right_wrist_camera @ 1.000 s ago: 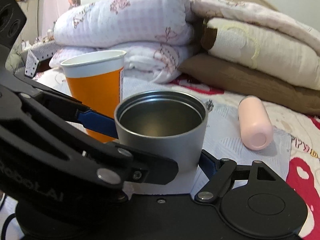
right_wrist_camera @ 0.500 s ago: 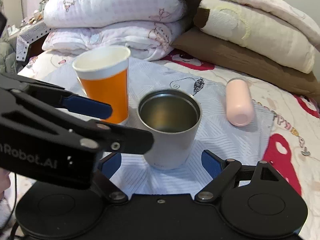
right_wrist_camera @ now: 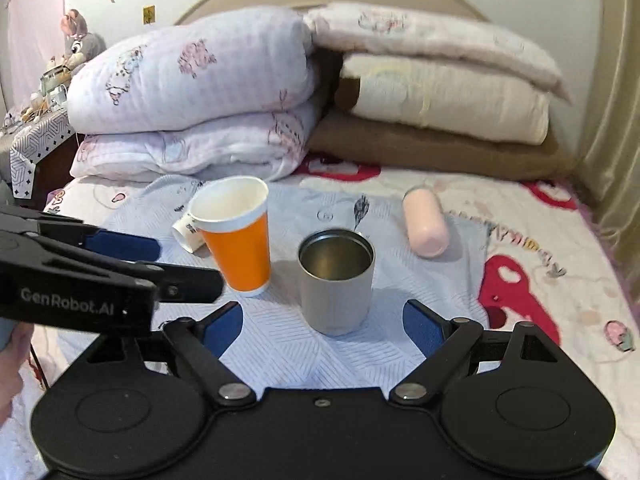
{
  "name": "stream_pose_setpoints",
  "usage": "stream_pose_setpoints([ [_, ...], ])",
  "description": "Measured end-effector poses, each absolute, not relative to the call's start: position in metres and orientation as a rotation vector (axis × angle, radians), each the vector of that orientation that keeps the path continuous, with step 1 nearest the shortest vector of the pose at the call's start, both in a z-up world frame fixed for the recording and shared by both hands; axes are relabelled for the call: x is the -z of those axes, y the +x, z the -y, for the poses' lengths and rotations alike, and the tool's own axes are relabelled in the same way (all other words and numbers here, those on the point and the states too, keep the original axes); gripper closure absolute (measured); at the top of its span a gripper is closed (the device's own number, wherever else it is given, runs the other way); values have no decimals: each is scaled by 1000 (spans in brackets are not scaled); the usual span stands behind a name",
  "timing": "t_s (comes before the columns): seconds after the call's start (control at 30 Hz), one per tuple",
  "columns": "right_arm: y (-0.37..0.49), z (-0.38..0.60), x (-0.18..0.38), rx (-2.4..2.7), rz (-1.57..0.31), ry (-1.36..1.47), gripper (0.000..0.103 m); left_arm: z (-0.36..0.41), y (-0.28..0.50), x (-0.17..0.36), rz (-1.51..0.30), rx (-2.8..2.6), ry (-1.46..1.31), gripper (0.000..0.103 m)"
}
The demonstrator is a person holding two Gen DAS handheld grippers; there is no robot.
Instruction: Flip cup upright
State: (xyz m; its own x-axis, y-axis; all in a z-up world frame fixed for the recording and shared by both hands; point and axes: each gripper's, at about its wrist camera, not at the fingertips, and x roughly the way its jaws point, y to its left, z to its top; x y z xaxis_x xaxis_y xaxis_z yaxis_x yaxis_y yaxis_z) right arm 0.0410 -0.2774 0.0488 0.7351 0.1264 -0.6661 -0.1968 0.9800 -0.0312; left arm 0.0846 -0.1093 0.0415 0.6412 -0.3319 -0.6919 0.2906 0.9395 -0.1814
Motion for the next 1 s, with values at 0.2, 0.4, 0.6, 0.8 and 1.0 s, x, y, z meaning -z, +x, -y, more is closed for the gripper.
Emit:
stream_pose_setpoints([
  [0.2, 14, 269, -69, -152, -693, -90, 13, 82, 57, -61, -791, 284, -52, 30],
  [0.4, -10, 259, -81, -106, -677, -71, 13, 61, 37, -71, -794, 181, -34, 26],
  [0.6, -26, 246, -82, -69, -669, -66, 8, 44, 25, -66, -810, 100, -33, 14],
  [0.8, -26, 236, -74, 30, -715, -84, 1, 37, 17, -58, -842, 78, -52, 8],
  [1.0, -34, 234, -65, 44, -722, -56, 1, 39, 7, -55, -837, 53, -30, 7],
])
